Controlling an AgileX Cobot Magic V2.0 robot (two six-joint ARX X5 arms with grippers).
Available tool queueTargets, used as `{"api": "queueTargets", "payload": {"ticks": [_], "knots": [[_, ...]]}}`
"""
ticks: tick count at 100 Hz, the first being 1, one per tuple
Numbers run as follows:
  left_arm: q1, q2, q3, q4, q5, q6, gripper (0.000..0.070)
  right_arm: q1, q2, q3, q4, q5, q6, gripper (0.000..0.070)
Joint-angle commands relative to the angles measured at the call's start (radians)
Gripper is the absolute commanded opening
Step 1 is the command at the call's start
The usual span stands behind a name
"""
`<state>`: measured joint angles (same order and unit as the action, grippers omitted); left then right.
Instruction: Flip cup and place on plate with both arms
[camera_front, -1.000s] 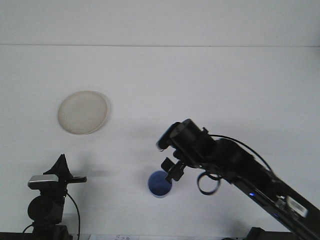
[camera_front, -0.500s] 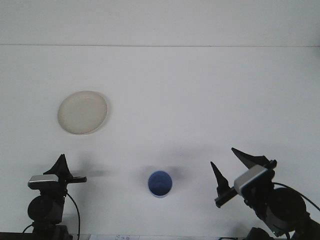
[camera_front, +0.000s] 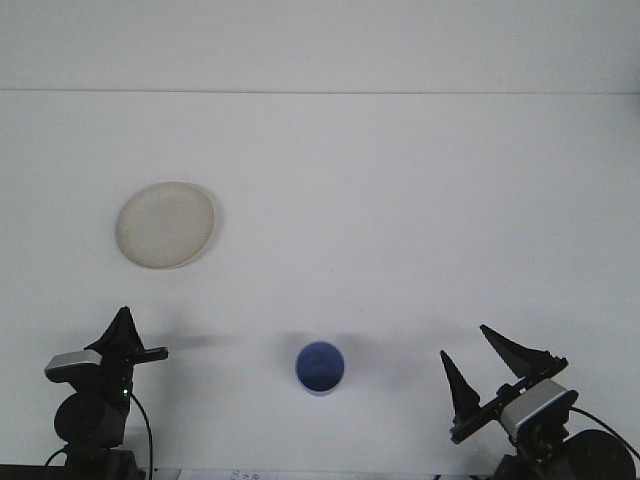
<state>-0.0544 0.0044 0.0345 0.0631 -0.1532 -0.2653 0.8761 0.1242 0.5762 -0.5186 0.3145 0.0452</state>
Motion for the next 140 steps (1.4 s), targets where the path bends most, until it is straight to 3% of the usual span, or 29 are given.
{"api": "queueTargets", "payload": {"ticks": [1,20,28,37,44,49,62,85,107,125,140], "knots": [[0.002,0.002,0.031,-0.002,0.034,-0.068,0.0012,0.009,-0.001,0.006,0.009,-0.002,0.011,0.0485],[0.002,0.112,0.288,-0.168,0.092,-0.064,0.0012,0.009,0.000,0.006,0.009,0.000,0.011,0.0485],[0.002,0.215,0.424,-0.257,0.189,-0.027,0.0027,0.009,0.000,0.006,0.009,0.000,0.011,0.0485],[-0.002,0.353,0.568,-0.355,0.368,0.051,0.0188,0.009,0.000,0.006,0.009,0.000,0.011,0.0485],[-0.016,0.472,0.673,-0.440,0.489,0.071,0.0348,0.009,0.000,0.006,0.009,0.000,0.011,0.0485],[-0.035,0.558,0.741,-0.502,0.560,0.074,0.0424,0.009,0.000,0.006,0.009,0.000,0.010,0.0485],[-0.132,0.761,0.892,-0.665,0.642,0.101,0.0461,0.009,0.000,0.006,0.009,0.000,0.011,0.0484],[-0.411,1.035,1.030,-0.747,0.633,0.130,0.0462,0.009,0.000,0.006,0.009,0.000,0.010,0.0484],[-0.643,1.234,1.094,-0.742,0.447,0.130,0.0463,0.009,0.000,0.006,0.009,0.000,0.010,0.0484],[-0.733,1.350,1.126,-0.737,0.426,0.130,0.0463,0.009,0.000,0.006,0.009,0.001,0.010,0.0484],[-0.775,1.412,1.128,-0.715,0.354,0.131,0.0462,0.009,0.000,0.006,0.009,0.001,0.010,0.0484]]}}
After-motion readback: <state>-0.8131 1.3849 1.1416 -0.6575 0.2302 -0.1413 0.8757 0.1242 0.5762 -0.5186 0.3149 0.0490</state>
